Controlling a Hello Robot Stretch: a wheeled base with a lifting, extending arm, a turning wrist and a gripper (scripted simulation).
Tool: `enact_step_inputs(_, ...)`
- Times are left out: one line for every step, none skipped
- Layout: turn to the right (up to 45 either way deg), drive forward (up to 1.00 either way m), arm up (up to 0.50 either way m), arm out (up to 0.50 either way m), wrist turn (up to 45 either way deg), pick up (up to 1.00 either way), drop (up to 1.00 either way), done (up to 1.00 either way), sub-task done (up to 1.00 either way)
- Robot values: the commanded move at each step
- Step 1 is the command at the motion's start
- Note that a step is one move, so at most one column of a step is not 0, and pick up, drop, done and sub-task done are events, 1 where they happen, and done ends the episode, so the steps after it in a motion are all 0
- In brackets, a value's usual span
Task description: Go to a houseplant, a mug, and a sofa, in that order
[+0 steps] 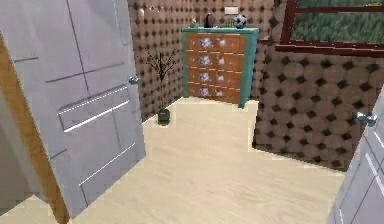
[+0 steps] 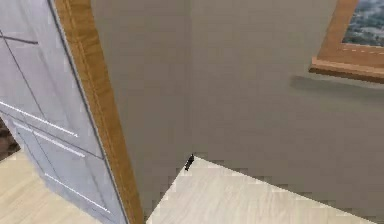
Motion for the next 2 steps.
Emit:
enact_step_inputs(0.0,0.2,0.0,0.0,0.0,0.0,0.0,0.0,0.0)
enact_step_inputs(0.0,1.0,0.0,0.0,0.0,0.0,0.0,0.0,0.0)
